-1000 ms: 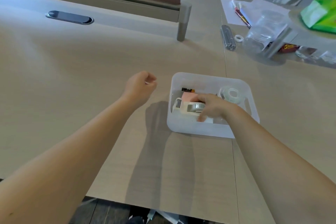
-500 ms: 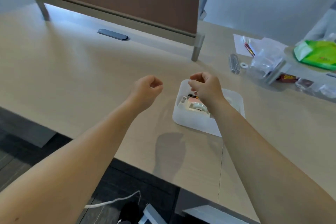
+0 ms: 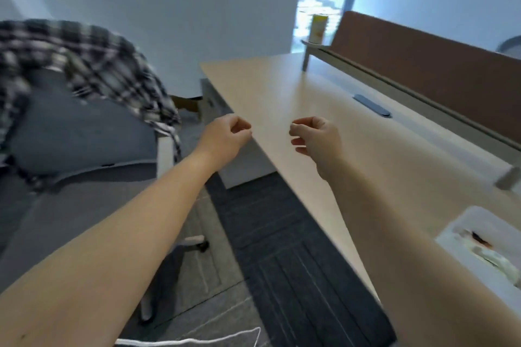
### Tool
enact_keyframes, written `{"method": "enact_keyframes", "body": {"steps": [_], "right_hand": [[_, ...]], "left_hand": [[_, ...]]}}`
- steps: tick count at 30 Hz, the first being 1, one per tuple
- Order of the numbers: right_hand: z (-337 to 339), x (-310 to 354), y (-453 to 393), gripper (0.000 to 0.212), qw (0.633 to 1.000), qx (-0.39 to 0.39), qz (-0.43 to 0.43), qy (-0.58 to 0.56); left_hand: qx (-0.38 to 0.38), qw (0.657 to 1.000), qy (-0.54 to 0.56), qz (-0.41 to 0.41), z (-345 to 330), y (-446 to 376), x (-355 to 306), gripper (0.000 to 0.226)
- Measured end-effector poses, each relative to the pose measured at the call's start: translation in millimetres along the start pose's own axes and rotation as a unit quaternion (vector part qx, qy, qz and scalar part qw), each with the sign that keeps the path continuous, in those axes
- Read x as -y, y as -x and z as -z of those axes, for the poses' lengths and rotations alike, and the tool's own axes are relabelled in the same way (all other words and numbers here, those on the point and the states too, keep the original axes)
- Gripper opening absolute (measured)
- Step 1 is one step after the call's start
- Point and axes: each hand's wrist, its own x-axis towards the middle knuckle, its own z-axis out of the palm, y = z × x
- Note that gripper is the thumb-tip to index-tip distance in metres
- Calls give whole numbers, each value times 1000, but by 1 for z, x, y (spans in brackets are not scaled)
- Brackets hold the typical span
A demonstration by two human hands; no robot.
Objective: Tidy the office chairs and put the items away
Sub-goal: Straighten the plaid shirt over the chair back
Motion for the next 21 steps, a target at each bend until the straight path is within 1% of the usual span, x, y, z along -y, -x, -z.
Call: {"method": "enact_keyframes", "body": {"steps": [5,10,16,21], "right_hand": [[-126,15,29,22,993,114,12,16],[-258,24,77,27,984,180,1,1],[-405,27,143,24,968,247,-33,-1],[-498,34,174,23,959,280,-44,-1]], "left_hand": [[-99,992,-13,73,108,49,76,17],[-174,975,-39,137,217,115,152,19],[-207,959,-50,187,330,194,230,19],[-221,946,-67,228,400,236,280,22]]}}
